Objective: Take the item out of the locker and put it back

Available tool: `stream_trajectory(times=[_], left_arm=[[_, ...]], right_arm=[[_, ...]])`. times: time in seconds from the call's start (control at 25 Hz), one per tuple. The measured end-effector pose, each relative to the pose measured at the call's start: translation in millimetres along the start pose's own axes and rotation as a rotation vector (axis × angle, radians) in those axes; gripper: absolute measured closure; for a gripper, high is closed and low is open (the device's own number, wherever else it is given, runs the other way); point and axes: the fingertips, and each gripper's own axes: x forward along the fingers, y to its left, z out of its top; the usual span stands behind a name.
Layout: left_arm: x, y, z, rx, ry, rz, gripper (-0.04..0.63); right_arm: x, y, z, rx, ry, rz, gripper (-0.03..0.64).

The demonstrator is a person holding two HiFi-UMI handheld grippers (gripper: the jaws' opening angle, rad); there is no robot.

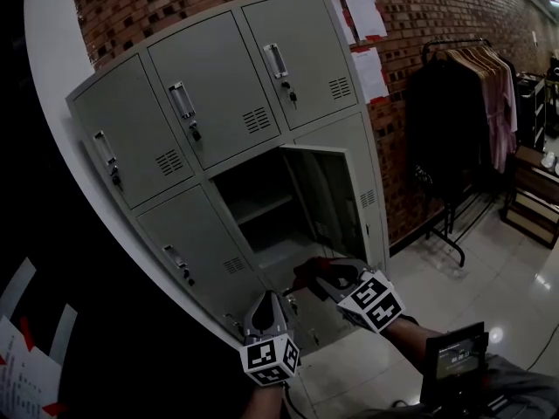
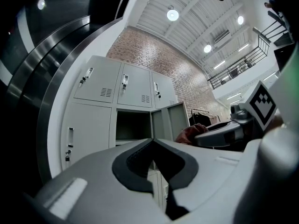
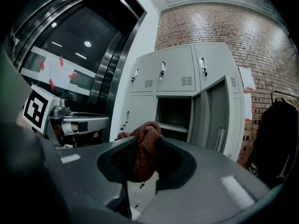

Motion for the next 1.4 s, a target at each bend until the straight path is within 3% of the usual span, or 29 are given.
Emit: stream_trajectory(times=[0.4,0.76,1.04,1.4], left_arm=[[-17,31,-15,-0.034,0.012,-0.021,0.597],[-7,43,-23,-0.048,0.021,-0.033,0.597],[42,49,-27,-0.011,0.026,-0.022,0.597],[149,81,-18,0.039,-0.006,0.062,0.597]], right_arm=[[13,29,-5,0.001,0.027,-0.027,0.515],[29,28,-5,-0.005,0.030,-0.035,0.515],[68,-11,-7,0.006,0.001,-0.015,0.515],[156,-88,13,-0.011,-0.066,0.059,0.515]])
